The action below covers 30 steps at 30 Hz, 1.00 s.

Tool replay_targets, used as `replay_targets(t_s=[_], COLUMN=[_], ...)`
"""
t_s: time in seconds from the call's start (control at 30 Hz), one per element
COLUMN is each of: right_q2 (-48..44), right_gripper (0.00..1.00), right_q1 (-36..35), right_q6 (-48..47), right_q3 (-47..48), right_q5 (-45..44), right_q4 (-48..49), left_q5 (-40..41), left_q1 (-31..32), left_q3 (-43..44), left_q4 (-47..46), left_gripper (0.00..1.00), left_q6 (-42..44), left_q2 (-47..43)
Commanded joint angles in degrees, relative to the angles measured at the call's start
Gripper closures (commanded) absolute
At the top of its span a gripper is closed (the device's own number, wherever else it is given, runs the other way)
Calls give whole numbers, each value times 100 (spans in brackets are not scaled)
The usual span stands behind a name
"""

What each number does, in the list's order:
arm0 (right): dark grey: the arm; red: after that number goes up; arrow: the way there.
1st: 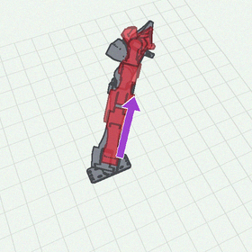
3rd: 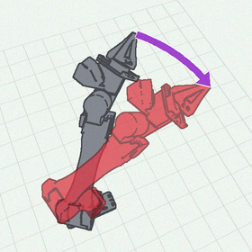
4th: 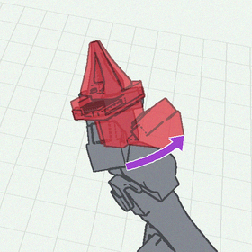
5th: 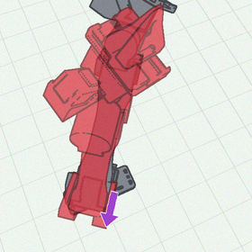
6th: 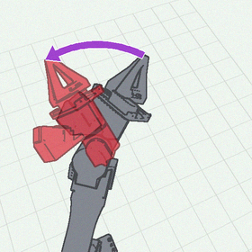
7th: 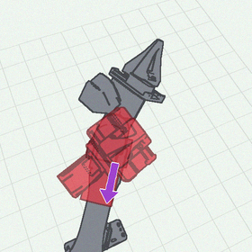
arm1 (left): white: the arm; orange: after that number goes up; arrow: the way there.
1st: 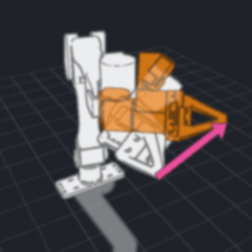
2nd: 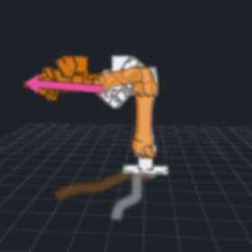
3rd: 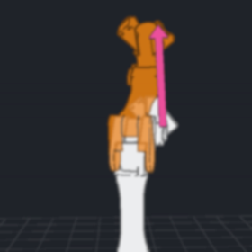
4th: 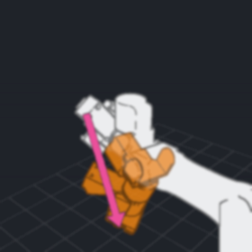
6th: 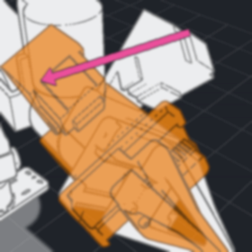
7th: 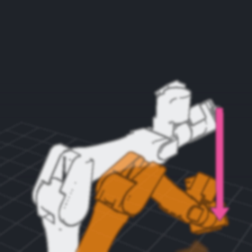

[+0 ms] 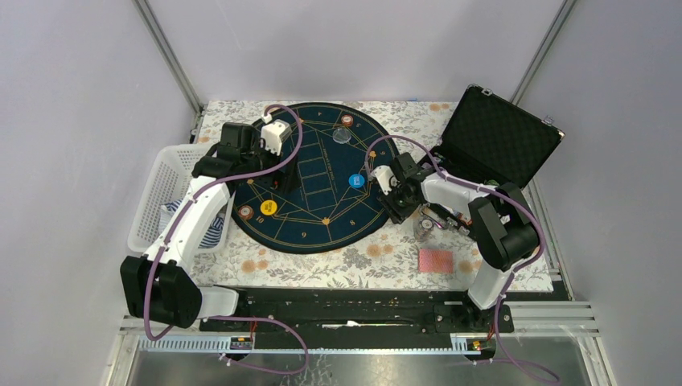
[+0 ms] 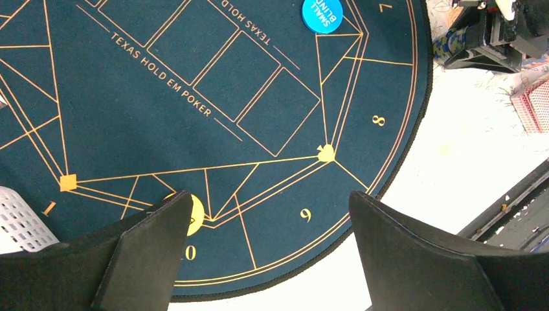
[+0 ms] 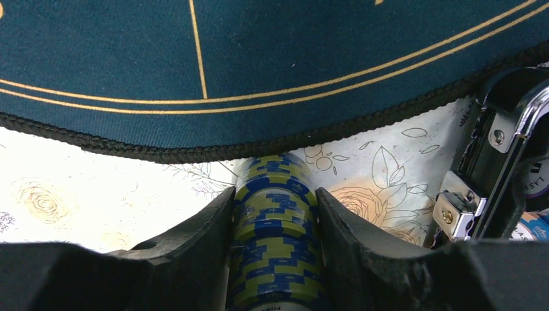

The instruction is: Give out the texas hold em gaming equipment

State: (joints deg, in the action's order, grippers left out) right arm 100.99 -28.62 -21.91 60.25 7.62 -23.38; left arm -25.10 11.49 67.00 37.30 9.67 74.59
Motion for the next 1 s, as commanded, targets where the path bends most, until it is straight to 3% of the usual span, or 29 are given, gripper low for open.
replay_targets(t_s=[0.0, 0.27, 0.5, 0.77, 0.97], right_q2=[-97, -573, -569, 794, 2337], right_gripper=[67, 90, 94, 93, 92], right_q1=[-123, -126, -136, -603, -1125], right_q6=[-41, -30, 34, 103, 192], right_q3=[206, 763, 1743, 4007, 5957], right_q5=[-167, 27, 498, 587, 350], right_q4=[-44, -835, -1472, -2112, -2433], left_q5=[9, 76, -118, -93, 60], left_q1=[20, -8, -252, -986, -1265], left_q3=[-27, 35, 295, 452, 368], left_q4=[-302, -304, -217, -355, -408], left_gripper=[4, 1, 1, 1, 1], left_q6=[-70, -256, -574, -1078, -1202], left_q2=[-253, -188, -11, 48, -60])
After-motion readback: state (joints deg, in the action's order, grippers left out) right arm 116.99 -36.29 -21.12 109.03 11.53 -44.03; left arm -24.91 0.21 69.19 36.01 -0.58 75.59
